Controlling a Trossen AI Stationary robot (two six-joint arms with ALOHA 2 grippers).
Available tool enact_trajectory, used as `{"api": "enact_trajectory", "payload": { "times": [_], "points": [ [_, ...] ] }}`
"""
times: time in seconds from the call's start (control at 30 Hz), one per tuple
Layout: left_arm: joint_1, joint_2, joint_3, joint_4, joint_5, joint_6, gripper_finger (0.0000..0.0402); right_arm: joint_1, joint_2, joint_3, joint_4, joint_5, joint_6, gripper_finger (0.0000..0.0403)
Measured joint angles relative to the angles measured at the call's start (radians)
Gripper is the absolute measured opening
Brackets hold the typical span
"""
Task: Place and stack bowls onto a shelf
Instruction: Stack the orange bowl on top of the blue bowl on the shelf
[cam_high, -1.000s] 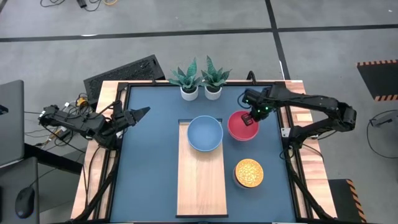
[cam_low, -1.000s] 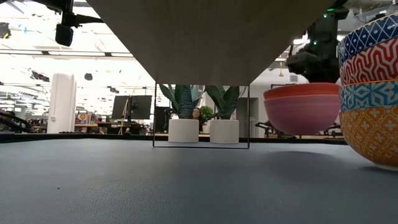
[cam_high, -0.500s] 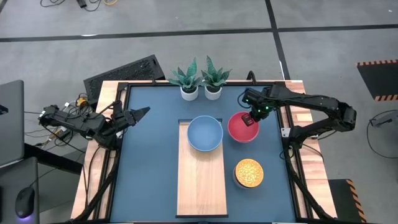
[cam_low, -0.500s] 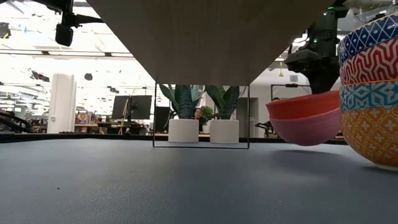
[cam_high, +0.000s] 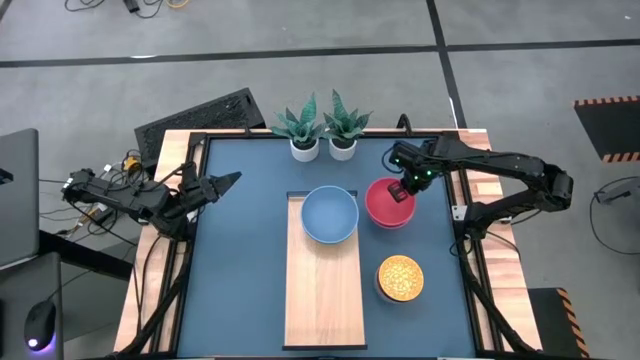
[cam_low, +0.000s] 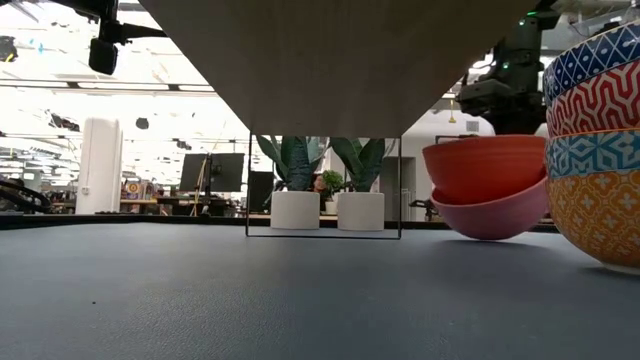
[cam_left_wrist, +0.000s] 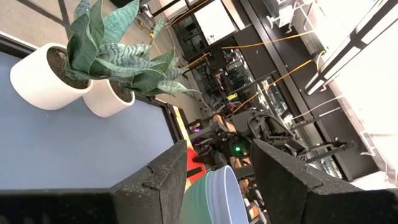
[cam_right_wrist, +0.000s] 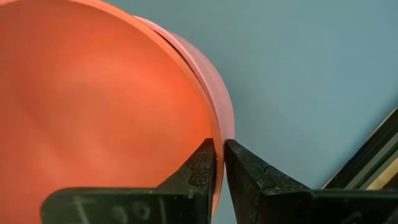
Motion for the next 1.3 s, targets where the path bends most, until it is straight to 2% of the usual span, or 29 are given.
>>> {"api": "enact_trajectory", "payload": {
  "times": [0.3, 0.4, 0.63, 0.77, 0.93, 1.23, 1.3],
  "points": [
    [0.000, 0.000, 0.000, 0.000, 0.000, 0.000, 0.0165, -0.001, 0.000, 0.000, -0.012, -0.014, 0.012, 0.0055],
    [0.000, 0.000, 0.000, 0.000, 0.000, 0.000, 0.0165, -0.012, 0.000, 0.000, -0.016, -0.041, -0.005, 0.0078],
    [0.000, 0.000, 0.000, -0.019, 0.000, -0.001, 0.0165, -0.048, 0.000, 0.000, -0.021, -0.050, -0.019, 0.0158],
    [0.000, 0.000, 0.000, -0.021, 0.000, -0.001, 0.0165, -0.060, 0.000, 0.000, -0.022, -0.048, -0.027, 0.0173],
    [0.000, 0.000, 0.000, -0.022, 0.000, -0.002, 0.0165, -0.060, 0.000, 0.000, -0.022, -0.032, -0.026, 0.0139],
    [0.000, 0.000, 0.000, -0.022, 0.000, -0.004, 0.0165, -0.059, 0.000, 0.000, -0.036, 0.000, -0.014, 0.0023],
    [0.000, 0.000, 0.000, -0.022, 0.000, -0.004, 0.0165, -0.059, 0.000, 0.000, -0.034, 0.000, -0.014, 0.0021]
  ]
}}
